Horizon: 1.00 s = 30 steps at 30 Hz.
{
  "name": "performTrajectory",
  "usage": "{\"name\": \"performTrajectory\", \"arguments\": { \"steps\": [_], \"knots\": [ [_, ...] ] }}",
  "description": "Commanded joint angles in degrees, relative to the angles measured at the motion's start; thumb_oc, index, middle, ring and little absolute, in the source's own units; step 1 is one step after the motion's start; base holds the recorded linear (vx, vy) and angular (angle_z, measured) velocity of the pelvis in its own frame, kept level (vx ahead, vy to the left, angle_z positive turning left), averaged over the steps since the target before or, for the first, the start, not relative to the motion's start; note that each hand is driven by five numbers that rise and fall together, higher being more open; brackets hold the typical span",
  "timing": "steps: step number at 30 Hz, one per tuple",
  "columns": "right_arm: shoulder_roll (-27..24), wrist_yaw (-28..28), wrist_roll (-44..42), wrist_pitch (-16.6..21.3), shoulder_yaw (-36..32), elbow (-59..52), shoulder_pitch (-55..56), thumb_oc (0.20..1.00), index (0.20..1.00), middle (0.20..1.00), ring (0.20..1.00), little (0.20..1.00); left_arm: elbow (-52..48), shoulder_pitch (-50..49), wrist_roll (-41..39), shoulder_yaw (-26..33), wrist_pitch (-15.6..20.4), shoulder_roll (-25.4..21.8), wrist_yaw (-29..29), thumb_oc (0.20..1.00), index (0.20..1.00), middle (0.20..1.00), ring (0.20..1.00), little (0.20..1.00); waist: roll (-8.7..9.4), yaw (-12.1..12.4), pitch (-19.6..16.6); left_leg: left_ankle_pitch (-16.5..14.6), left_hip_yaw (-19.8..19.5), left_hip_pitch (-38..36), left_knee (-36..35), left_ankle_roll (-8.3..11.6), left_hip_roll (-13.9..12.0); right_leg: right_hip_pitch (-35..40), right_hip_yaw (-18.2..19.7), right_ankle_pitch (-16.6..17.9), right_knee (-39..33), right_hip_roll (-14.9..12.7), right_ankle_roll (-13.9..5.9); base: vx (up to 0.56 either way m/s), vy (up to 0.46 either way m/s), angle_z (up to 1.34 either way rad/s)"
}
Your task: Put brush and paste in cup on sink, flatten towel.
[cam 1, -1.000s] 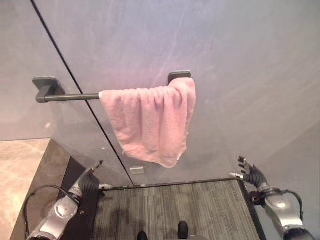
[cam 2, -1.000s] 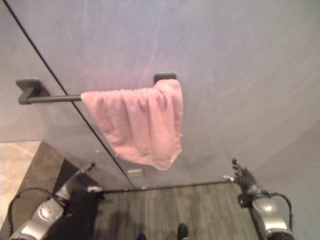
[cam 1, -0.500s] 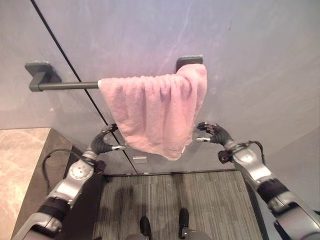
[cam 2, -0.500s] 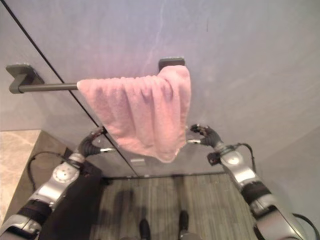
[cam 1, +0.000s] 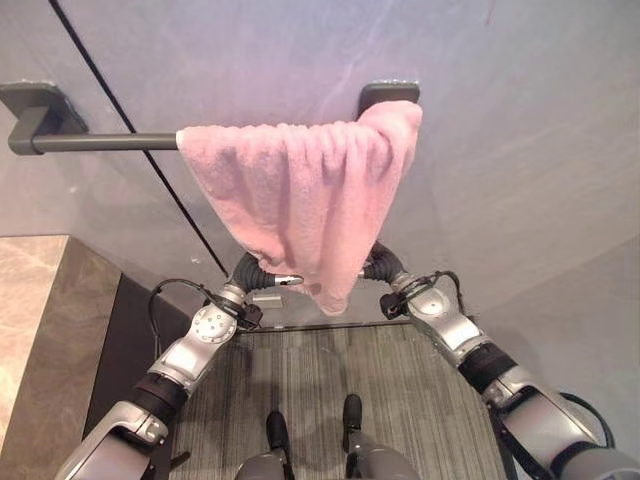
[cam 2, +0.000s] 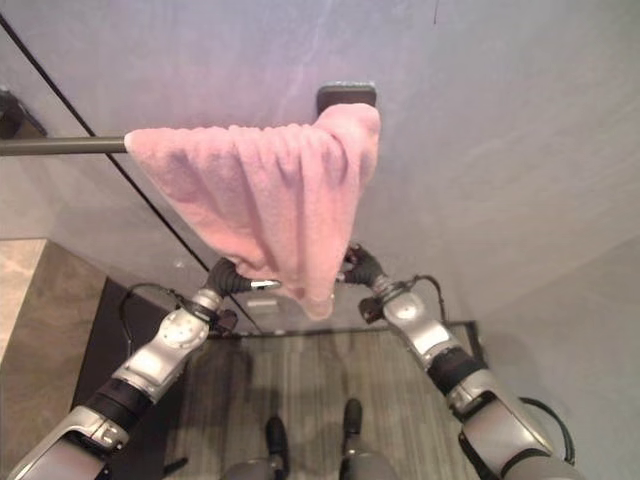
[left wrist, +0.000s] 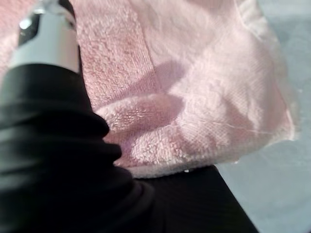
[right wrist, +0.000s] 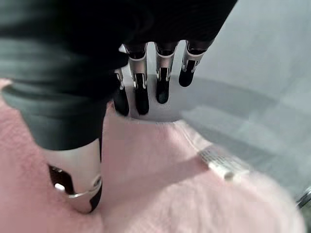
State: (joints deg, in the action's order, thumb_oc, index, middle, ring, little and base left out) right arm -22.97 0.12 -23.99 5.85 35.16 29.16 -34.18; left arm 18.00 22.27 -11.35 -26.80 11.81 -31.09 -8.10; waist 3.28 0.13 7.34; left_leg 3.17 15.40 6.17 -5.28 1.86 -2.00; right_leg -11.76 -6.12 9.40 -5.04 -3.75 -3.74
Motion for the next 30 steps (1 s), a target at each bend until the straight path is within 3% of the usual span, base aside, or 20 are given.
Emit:
{"name": "performTrajectory", "arguments": {
  "steps": [1, 2, 3, 6, 7, 15, 19, 24, 30],
  "knots": [
    [1.8, 0.4, -2.0, 2.6, -0.8, -2.1, -4.5, 0.200, 0.200, 0.200, 0.200, 0.200, 0.0, 5.3, -1.5, -1.6, 2.6, 1.1, 0.4, 0.501, 0.501, 0.501, 0.501, 0.501, 0.90, 0.4, -2.6, 1.1, 1.6, -0.6, 0.3, 2.25, -0.9, 3.4, 2.3, 0.8, 0.0, -4.4, -7.44, 0.02, -0.013, -0.04],
    [2.1, 0.5, -1.9, 2.6, -1.0, -2.3, -3.8, 0.200, 0.200, 0.200, 0.200, 0.200, 0.1, 4.7, -1.7, -1.3, 2.5, 1.3, 0.6, 0.366, 0.366, 0.366, 0.366, 0.366, 1.00, 0.5, -2.7, 1.0, 1.5, -0.9, 0.3, 2.22, -0.9, 3.6, 2.2, 0.7, 0.0, -4.3, -7.39, 0.00, 0.000, 0.00],
    [2.1, 0.5, -1.9, 2.6, -1.0, -2.3, -3.8, 0.200, 0.200, 0.200, 0.200, 0.200, 0.1, 4.7, -1.7, -1.3, 2.5, 1.3, 0.6, 0.294, 0.294, 0.294, 0.294, 0.294, 1.00, 0.5, -2.7, 1.0, 1.5, -0.9, 0.3, 2.22, -0.9, 3.7, 2.2, 0.7, 0.0, -4.3, -7.39, 0.00, 0.000, 0.00],
    [2.3, 0.3, -2.1, 2.7, -1.8, -2.8, -2.6, 0.200, 0.200, 0.200, 0.200, 0.200, -0.1, 3.5, -2.0, -0.6, 2.4, 1.7, 0.5, 0.266, 0.266, 0.266, 0.266, 0.266, 1.05, 0.6, -2.9, 0.9, 1.4, -1.2, 0.3, 2.21, -0.9, 4.0, 2.0, 0.6, 0.0, -4.2, -7.37, 0.00, 0.000, 0.00],
    [2.4, 0.6, -2.8, 2.9, -2.4, -3.4, -1.4, 0.200, 0.200, 0.200, 0.200, 0.200, -0.1, 2.6, -2.1, 0.1, 2.3, 1.9, 0.6, 0.200, 0.200, 0.200, 0.200, 0.200, 1.06, 0.6, -3.0, 0.8, 1.4, -1.5, 0.3, 2.21, -0.9, 4.4, 1.9, 0.5, 0.0, -4.2, -7.36, 0.00, 0.000, 0.00],
    [1.3, 3.4, -7.5, 4.1, -8.3, -9.4, 10.2, 0.200, 0.200, 0.200, 0.200, 0.200, 3.0, -5.3, -3.6, 4.2, 1.3, 3.8, 2.1, 0.200, 0.200, 0.200, 0.200, 0.200, 1.07, -0.1, -4.1, 0.3, 1.6, -3.2, 0.3, 2.18, -1.1, 5.6, 1.7, 0.2, 0.0, -4.2, -7.39, 0.00, 0.000, 0.00],
    [2.1, 6.0, -14.3, 5.2, -12.4, -12.3, 16.2, 0.200, 0.200, 0.200, 0.200, 0.200, 3.4, -8.2, -3.3, 6.1, 1.3, 4.8, 2.5, 0.200, 0.200, 0.200, 0.200, 0.200, 1.01, -0.7, -5.2, 0.3, 1.7, -3.9, 0.3, 2.23, -1.2, 6.3, 1.6, 0.1, 0.0, -4.2, -7.51, 0.00, -0.003, -0.06],
    [1.0, 7.3, -16.7, 6.9, -15.4, -22.1, 19.0, 0.200, 0.200, 0.200, 0.200, 0.200, -6.4, -10.8, -3.6, 9.4, 2.6, 2.9, 2.7, 0.200, 0.200, 0.200, 0.200, 0.200, 1.30, -0.8, -6.0, 0.4, 0.7, -4.2, 0.3, 2.33, -1.5, 7.3, 0.6, 0.0, 0.0, -4.1, -7.31, 0.00, -0.002, 0.01],
    [1.5, 7.1, -15.5, 8.1, -13.0, -30.7, 16.0, 0.200, 0.200, 0.200, 0.200, 0.200, -18.0, -10.5, -2.6, 12.1, 4.7, 1.5, 0.6, 0.200, 0.200, 0.200, 0.200, 0.200, 1.60, 0.1, -6.5, 0.6, -0.6, -4.1, 0.3, 2.69, -1.6, 8.2, -0.8, -0.4, 0.0, -4.2, -6.97, 0.01, -0.007, 0.14]
  ]
}}
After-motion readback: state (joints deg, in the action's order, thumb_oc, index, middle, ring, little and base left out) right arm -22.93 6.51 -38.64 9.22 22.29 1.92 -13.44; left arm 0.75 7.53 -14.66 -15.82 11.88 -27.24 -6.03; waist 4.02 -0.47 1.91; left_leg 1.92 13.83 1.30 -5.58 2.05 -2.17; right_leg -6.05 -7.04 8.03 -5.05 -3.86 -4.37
